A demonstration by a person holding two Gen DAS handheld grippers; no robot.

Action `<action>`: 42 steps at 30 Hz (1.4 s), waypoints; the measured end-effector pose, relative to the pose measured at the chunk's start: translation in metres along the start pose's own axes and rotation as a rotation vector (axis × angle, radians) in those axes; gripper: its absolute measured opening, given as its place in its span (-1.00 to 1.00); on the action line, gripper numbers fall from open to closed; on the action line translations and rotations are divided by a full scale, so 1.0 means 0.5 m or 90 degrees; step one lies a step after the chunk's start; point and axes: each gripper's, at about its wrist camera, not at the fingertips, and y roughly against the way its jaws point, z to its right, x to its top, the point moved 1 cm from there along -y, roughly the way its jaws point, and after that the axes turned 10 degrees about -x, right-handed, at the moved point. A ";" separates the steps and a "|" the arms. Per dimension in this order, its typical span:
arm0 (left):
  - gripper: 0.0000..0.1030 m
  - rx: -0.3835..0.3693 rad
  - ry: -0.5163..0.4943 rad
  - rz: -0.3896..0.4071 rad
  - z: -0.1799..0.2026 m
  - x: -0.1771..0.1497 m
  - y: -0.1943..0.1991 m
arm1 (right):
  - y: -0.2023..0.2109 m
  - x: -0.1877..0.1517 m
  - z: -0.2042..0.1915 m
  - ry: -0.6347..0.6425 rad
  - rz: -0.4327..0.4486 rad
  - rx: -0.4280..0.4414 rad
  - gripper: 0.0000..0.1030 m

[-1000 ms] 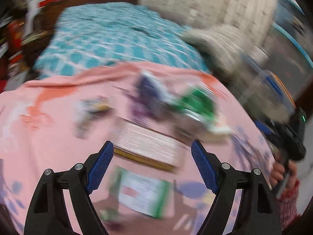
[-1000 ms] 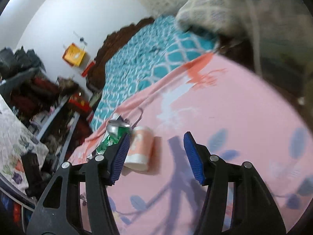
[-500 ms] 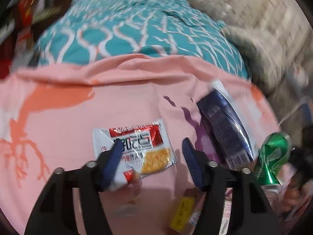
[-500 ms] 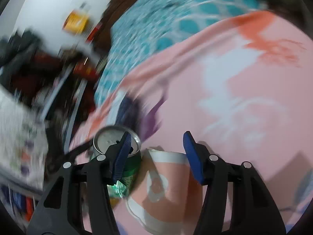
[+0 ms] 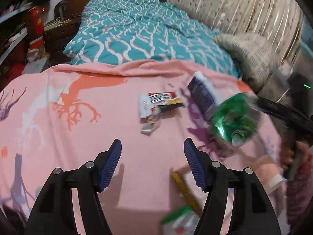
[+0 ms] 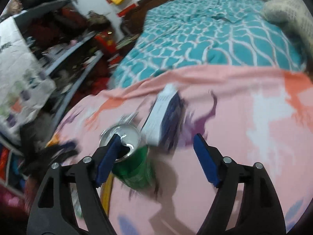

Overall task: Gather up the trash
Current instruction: 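Grasp the brown box with the left tool while the right tool grasps the green can, then carry the brown box and green can to the wastebasket and release both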

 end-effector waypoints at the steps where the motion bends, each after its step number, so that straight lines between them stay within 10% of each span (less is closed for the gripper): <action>1: 0.23 -0.009 0.005 0.007 0.009 -0.006 0.008 | -0.031 0.022 -0.011 -0.005 -0.003 -0.011 0.52; 13: 0.68 -0.004 -0.011 -0.105 0.150 -0.103 -0.131 | -0.084 0.023 -0.101 0.040 -0.070 0.055 0.64; 17: 0.37 0.050 -0.047 -0.089 0.163 -0.108 -0.137 | -0.061 0.000 -0.090 0.038 -0.072 0.065 0.70; 27: 0.19 -0.010 0.003 -0.047 0.109 -0.084 -0.075 | -0.012 -0.034 -0.049 -0.042 -0.047 0.167 0.70; 42: 0.17 -0.068 0.065 -0.048 0.074 0.014 -0.150 | -0.089 -0.034 -0.030 -0.046 -0.105 0.118 0.46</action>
